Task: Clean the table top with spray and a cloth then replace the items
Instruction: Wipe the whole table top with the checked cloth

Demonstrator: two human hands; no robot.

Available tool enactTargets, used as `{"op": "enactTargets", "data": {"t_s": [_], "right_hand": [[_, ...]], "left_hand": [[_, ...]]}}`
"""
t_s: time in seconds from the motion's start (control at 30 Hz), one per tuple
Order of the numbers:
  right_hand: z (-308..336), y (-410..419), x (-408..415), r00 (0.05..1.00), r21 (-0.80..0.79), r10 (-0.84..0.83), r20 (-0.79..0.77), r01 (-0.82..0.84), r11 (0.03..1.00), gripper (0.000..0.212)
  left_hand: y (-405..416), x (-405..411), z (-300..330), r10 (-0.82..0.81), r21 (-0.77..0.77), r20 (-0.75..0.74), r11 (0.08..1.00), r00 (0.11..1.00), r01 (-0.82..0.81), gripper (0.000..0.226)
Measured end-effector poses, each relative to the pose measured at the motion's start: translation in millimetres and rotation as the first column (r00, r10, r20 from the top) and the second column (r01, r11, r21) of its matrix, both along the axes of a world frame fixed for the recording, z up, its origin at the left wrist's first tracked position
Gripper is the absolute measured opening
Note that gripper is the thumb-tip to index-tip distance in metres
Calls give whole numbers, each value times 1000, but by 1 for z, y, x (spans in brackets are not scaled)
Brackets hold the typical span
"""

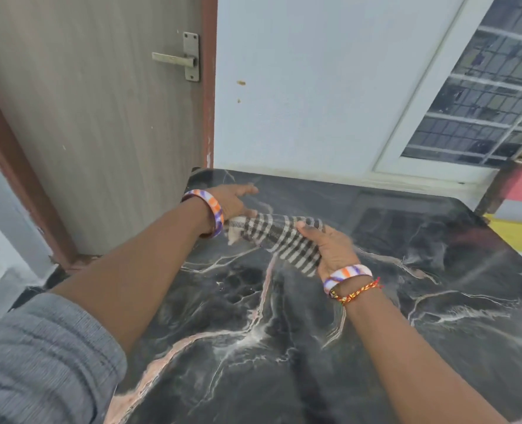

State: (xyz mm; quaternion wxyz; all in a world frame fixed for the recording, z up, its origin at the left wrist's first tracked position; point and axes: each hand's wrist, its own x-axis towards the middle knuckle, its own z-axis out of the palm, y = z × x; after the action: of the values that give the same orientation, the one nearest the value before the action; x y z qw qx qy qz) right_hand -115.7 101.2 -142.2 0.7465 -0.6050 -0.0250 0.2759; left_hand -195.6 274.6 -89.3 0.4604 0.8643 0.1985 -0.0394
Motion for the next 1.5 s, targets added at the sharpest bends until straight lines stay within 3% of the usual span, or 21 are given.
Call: {"op": "enactTargets", "data": {"t_s": [0.07, 0.17, 0.23, 0.3, 0.33, 0.4, 0.47, 0.53, 0.6, 0.67, 0.77, 0.83, 0.9, 1.0, 1.1, 1.2, 1.3, 1.33, 1.4, 1.47, 1.5], "right_hand": [[9, -6, 8, 979, -119, 14, 205, 11, 993, 8], [30, -16, 14, 980, -34, 121, 157, -117, 993, 9], [40, -25, 21, 954, -17, 269, 132, -269, 963, 13], [46, -37, 30, 892, -197, 430, 143, -400, 895, 16], [48, -43, 36, 838, -392, 515, 181, -419, 819, 18], [55, -51, 44, 690, -766, 689, 222, -314, 561, 34], [68, -58, 47, 614, -906, 764, 199, -182, 382, 49], [88, -60, 48, 631, -918, 746, 212, -133, 373, 53], [108, -59, 50, 668, -912, 707, 232, -104, 397, 55], [114, -47, 57, 686, -902, 676, 270, -66, 427, 50], [90, -14, 67, 738, -898, 591, 327, 48, 436, 44], [53, 4, 63, 719, -934, 600, 351, 221, 281, 42], [18, 20, 46, 734, -917, 550, 399, 305, 258, 53], [-27, 41, 10, 844, -922, 434, 315, 164, 350, 79], [-62, 72, -24, 904, -963, 407, 128, 15, 270, 102], [-78, 104, -38, 865, -974, 462, 195, 115, 194, 92], [-84, 129, -39, 673, -948, 669, 315, 195, 250, 74], [-86, 138, -40, 545, -937, 762, 349, 182, 299, 70], [-87, 156, -43, 186, -923, 904, 385, 74, 378, 61], [-87, 171, -35, -141, -930, 920, 367, -45, 364, 56], [-87, 180, -26, -242, -933, 901, 360, -80, 351, 54]], "left_hand": [[-4, 1, 12, -65, 50, -89, 996, 994, 69, 52], [-9, 2, 19, -120, -95, -120, 989, 985, 109, 79], [-17, 3, 22, -185, -86, -151, 981, 971, 174, 60], [-25, 12, 18, -210, 154, -186, 959, 960, 239, 36], [-31, 16, 17, -197, 273, -190, 931, 962, 244, 32], [-38, 23, 7, -194, 322, -173, 915, 966, 242, 32], [-36, 25, -1, -263, 282, -189, 908, 946, 309, 51], [-37, 24, 1, -308, 215, -192, 913, 932, 347, 47], [-38, 24, 9, -315, 111, -211, 933, 925, 343, 22], [-38, 24, 12, -349, -15, -215, 935, 912, 354, 27], [-33, 24, -6, -237, -182, -300, 965, 924, 188, 28], [-27, 18, -26, -175, -10, -430, 982, 886, 190, 26], [-15, 10, -40, -117, 159, -477, 963, 871, 216, 31], [13, -1, -47, 27, 390, -345, 913, 938, 117, 34], [45, -12, -54, 160, 510, -210, 860, 964, -31, 33], [70, -28, -64, 256, 526, -136, 837, 957, -149, 28], [93, -46, -76, 352, 490, -91, 830, 932, -266, 25], [101, -51, -79, 382, 483, -84, 824, 921, -297, 24], [114, -59, -86, 433, 479, -74, 805, 898, -349, 24], [124, -61, -89, 470, 490, -41, 779, 882, -392, 25], [129, -59, -91, 487, 498, -20, 762, 873, -414, 25]]}}
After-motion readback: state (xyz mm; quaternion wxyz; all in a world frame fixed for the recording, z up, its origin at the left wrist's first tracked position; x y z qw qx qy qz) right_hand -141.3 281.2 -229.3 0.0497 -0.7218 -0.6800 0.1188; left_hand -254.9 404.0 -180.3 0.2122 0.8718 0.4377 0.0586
